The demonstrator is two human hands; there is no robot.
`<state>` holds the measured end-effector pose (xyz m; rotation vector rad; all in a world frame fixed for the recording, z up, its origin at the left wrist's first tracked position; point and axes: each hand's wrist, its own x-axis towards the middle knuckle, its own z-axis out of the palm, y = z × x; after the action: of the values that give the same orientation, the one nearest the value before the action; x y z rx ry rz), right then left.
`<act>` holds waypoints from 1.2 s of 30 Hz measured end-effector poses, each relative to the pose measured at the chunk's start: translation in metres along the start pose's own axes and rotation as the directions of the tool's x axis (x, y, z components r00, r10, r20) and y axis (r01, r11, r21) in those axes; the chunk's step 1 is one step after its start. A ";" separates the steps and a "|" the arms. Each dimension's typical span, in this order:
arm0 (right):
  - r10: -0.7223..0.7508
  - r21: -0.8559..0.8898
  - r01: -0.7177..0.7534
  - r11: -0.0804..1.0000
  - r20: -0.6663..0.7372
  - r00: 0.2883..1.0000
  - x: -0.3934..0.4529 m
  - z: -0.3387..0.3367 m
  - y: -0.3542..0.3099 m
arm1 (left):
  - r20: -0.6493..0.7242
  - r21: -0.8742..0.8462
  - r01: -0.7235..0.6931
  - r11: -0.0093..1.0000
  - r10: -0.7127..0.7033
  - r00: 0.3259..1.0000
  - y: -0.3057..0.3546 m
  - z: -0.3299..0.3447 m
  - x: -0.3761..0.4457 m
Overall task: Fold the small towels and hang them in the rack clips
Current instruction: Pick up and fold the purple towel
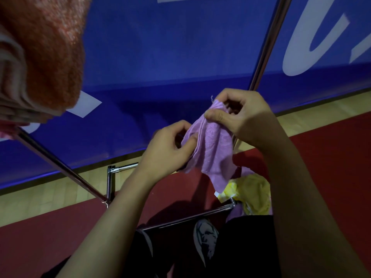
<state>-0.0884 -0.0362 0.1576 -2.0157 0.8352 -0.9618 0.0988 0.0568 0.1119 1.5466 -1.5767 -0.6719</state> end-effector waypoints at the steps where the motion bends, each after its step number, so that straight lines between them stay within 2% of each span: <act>1: -0.004 -0.009 0.004 1.000 0.011 1.000 0.001 0.001 -0.001 | 0.003 0.040 0.023 0.999 -0.023 1.000 -0.002 0.001 0.002; 4: -0.006 -0.024 0.007 1.000 0.028 1.000 0.001 0.003 -0.002 | 0.129 0.141 0.122 0.982 -0.140 0.982 -0.011 -0.001 0.004; 7: 0.012 -0.031 -0.011 0.999 0.001 1.000 0.000 0.001 0.001 | 0.278 0.162 0.177 0.971 -0.217 0.936 -0.016 -0.012 0.005; 9: 0.035 -0.040 -0.035 0.999 -0.017 0.999 -0.002 0.000 0.004 | 0.393 0.170 0.215 0.962 -0.266 0.880 -0.018 -0.026 0.004; 12: 0.064 -0.073 -0.066 0.995 -0.025 0.998 -0.006 0.002 0.006 | 0.531 0.095 0.371 0.924 -0.362 0.766 -0.021 -0.043 0.000; 13: 0.068 -0.070 -0.070 0.995 -0.037 0.997 -0.007 0.002 0.006 | 0.537 0.029 0.418 0.908 -0.367 0.760 -0.019 -0.047 0.000; 15: 0.077 -0.050 -0.082 0.995 -0.085 0.993 -0.007 -0.002 0.007 | 0.467 -0.242 0.467 0.850 -0.320 0.824 -0.009 -0.050 0.003; 16: 0.085 -0.041 -0.090 0.995 -0.109 0.990 -0.006 -0.004 0.008 | 0.397 -0.420 0.476 0.773 -0.316 0.862 -0.005 -0.051 0.006; 18: 0.107 -0.013 -0.110 0.994 -0.127 0.986 -0.005 -0.007 0.008 | 0.290 -0.682 0.460 0.568 -0.367 0.884 0.003 -0.052 0.013; 20: 0.120 0.010 -0.120 0.993 -0.106 0.987 -0.007 -0.005 0.009 | 0.237 -0.800 0.435 0.413 -0.450 0.861 0.005 -0.051 0.017; 22: 0.109 0.013 -0.108 0.994 -0.089 0.990 -0.009 -0.002 0.008 | 0.216 -0.826 0.433 0.361 -0.506 0.835 0.003 -0.049 0.018; 23: 0.106 0.013 -0.105 0.994 -0.093 0.990 -0.009 -0.001 0.007 | 0.208 -0.812 0.442 0.382 -0.518 0.830 0.001 -0.049 0.018; 24: 0.106 0.014 -0.105 0.994 -0.101 0.989 -0.010 -0.001 0.007 | 0.178 -0.760 0.453 0.467 -0.521 0.835 0.000 -0.048 0.018; 26: 0.102 0.004 -0.102 0.995 -0.121 0.987 -0.009 -0.001 0.006 | 0.063 -0.497 0.450 0.741 -0.487 0.871 -0.003 -0.049 0.017; 27: 0.102 -0.006 -0.103 0.995 -0.125 0.987 -0.009 0.000 0.005 | 0.012 -0.345 0.437 0.831 -0.461 0.887 -0.002 -0.050 0.016; 28: 0.103 -0.012 -0.106 0.994 -0.125 0.987 -0.010 0.000 0.006 | -0.024 -0.252 0.434 0.865 -0.454 0.891 -0.004 -0.051 0.015; 29: 0.106 -0.012 -0.108 0.994 -0.124 0.987 -0.010 0.000 0.006 | -0.025 -0.224 0.448 0.865 -0.465 0.885 -0.005 -0.053 0.014; 32: 0.111 -0.015 -0.113 0.993 -0.113 0.987 -0.012 -0.001 0.005 | 0.122 -0.316 0.505 0.803 -0.494 0.861 -0.007 -0.054 0.009; 36: 0.135 0.076 -0.130 0.989 -0.060 0.989 -0.014 -0.008 0.003 | 0.139 -0.465 0.438 0.770 -0.425 0.894 -0.008 -0.058 0.005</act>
<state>-0.1030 -0.0292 0.1543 -1.8521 0.9442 -0.9715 0.1521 0.0602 0.1375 1.5104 -0.9466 -1.2457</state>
